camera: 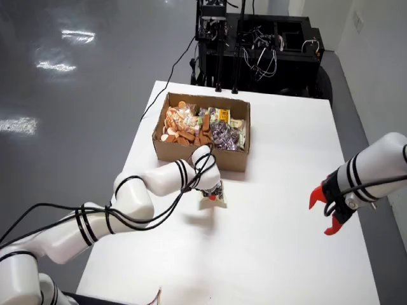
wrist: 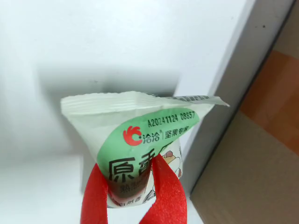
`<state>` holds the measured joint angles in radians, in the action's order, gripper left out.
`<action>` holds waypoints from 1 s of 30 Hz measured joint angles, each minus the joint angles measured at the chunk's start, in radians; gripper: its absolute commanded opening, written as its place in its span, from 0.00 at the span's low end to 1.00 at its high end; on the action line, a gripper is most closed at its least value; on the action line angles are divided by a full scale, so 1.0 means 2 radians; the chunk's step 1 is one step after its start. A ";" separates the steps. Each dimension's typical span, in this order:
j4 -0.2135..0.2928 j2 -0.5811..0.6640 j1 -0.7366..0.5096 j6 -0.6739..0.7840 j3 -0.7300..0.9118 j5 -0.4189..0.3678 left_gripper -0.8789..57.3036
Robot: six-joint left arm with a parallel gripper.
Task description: Grasp a snack and put it in the bin.
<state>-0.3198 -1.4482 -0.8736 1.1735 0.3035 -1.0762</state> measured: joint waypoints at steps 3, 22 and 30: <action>-0.001 -0.007 -0.007 0.000 -0.014 -0.010 0.02; -0.058 -0.013 -0.029 -0.061 -0.186 -0.094 0.01; -0.074 -0.013 -0.025 -0.100 -0.261 -0.102 0.01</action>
<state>-0.4669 -1.4748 -0.9235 0.9730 -0.2187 -1.2810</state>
